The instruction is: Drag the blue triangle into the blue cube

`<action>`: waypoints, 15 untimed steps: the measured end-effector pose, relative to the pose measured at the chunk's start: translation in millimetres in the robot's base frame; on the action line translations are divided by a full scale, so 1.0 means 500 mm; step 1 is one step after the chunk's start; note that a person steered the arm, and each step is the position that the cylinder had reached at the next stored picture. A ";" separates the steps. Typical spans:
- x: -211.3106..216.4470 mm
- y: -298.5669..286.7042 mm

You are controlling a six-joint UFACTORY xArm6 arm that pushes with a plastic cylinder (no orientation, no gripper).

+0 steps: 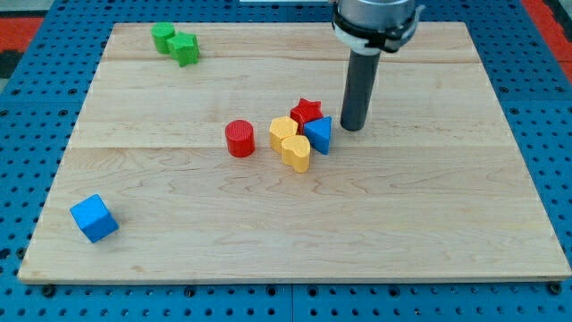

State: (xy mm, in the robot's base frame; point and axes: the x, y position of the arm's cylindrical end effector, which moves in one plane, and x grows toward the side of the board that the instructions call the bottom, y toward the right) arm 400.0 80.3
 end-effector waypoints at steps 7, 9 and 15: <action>0.256 -0.072; 0.205 -0.050; 0.175 -0.356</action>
State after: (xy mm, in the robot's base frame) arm 487.7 -97.9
